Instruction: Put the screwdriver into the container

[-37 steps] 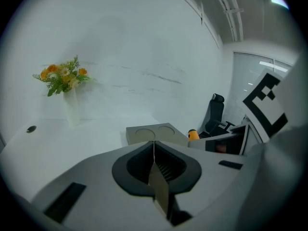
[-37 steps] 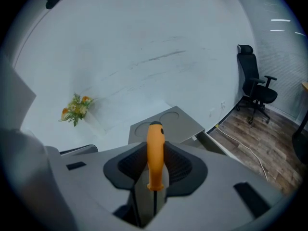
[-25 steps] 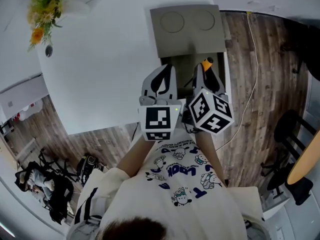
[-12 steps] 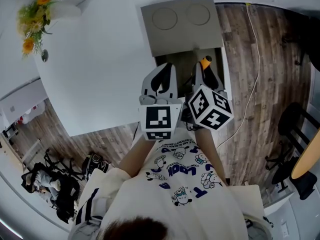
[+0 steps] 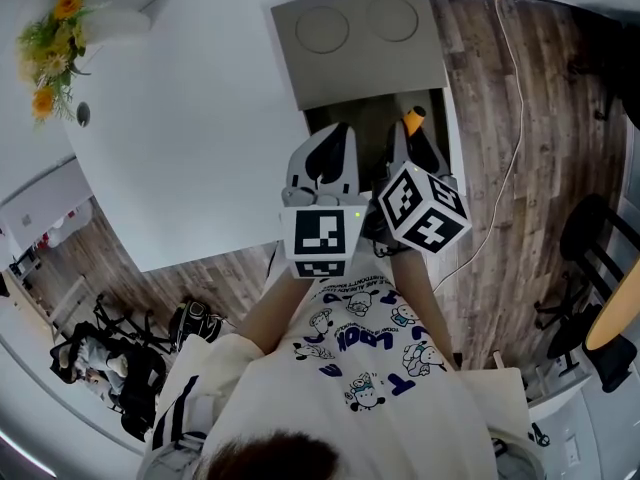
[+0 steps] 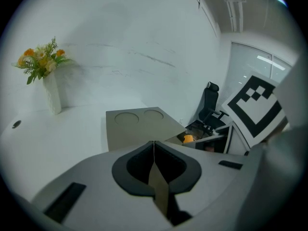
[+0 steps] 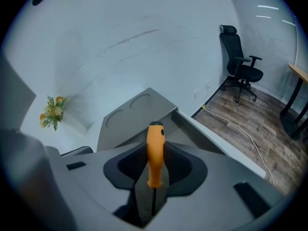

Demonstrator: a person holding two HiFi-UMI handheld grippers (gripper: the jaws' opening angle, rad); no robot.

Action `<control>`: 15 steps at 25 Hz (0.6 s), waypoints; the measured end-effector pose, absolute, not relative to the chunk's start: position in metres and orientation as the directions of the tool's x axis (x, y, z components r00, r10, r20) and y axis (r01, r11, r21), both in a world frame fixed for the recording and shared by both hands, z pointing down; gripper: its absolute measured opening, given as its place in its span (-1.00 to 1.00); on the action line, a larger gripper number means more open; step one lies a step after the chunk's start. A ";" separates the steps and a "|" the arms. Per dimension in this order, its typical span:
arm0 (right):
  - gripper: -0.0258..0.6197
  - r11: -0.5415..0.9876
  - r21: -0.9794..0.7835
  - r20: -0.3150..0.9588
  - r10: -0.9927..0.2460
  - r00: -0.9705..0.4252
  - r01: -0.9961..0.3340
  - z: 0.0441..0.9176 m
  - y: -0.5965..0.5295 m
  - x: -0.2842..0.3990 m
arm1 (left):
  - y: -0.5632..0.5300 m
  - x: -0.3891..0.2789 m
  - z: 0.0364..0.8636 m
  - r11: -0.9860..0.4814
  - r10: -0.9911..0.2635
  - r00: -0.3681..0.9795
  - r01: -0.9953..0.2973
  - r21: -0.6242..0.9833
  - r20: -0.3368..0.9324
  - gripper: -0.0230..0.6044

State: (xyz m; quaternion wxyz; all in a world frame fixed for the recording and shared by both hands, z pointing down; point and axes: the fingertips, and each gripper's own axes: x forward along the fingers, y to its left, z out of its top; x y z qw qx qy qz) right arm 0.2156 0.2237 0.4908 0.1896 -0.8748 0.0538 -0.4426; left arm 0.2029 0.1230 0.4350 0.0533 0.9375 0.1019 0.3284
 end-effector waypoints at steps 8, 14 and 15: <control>-0.54 -0.918 -0.380 0.780 -0.254 0.572 0.110 0.502 0.224 0.218 | 0.121 0.205 0.442 -0.974 0.223 0.753 0.150 0.170 0.619 -0.86; -0.54 -0.917 -0.378 0.796 -0.251 0.550 0.129 0.508 0.223 0.221 | 0.120 0.209 0.444 -0.973 0.224 0.748 0.142 0.180 0.625 -0.86; -0.54 -0.918 -0.375 0.799 -0.248 0.548 0.131 0.508 0.223 0.222 | 0.120 0.209 0.444 -0.973 0.224 0.747 0.140 0.181 0.626 -0.86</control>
